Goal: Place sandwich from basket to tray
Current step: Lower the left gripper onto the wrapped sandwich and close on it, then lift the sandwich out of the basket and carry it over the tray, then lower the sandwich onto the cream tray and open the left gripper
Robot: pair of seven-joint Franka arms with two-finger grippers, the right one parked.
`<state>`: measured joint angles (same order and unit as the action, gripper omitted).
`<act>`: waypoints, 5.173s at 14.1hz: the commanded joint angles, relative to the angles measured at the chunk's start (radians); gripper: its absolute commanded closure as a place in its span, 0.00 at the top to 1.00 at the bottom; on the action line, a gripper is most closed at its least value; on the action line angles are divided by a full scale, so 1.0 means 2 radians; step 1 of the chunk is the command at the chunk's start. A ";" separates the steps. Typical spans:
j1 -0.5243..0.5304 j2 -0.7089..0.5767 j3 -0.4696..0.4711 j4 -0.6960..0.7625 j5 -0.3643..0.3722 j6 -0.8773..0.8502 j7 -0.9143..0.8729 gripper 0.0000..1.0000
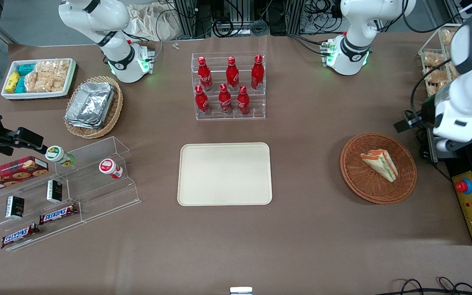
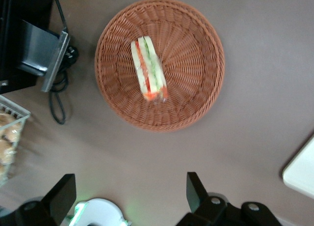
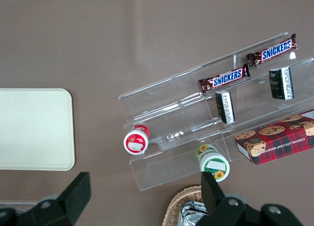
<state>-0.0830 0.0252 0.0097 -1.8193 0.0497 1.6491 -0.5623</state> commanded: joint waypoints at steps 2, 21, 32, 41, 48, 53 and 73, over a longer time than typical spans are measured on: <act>0.006 -0.012 0.002 -0.101 0.000 0.109 -0.062 1.00; 0.006 0.132 0.037 -0.201 0.001 0.383 -0.072 0.97; 0.005 0.045 0.035 -0.164 0.000 0.242 -0.030 0.00; 0.000 0.004 -0.116 -0.002 -0.046 -0.012 -0.015 0.00; -0.001 0.046 -0.272 0.041 -0.084 0.064 -0.052 0.00; -0.033 0.119 -0.315 0.058 -0.047 0.125 -0.079 0.00; -0.098 0.356 -0.309 0.099 0.214 0.262 -0.226 0.00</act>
<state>-0.2647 0.7134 -0.6137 -1.6493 0.4460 2.1525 -0.9831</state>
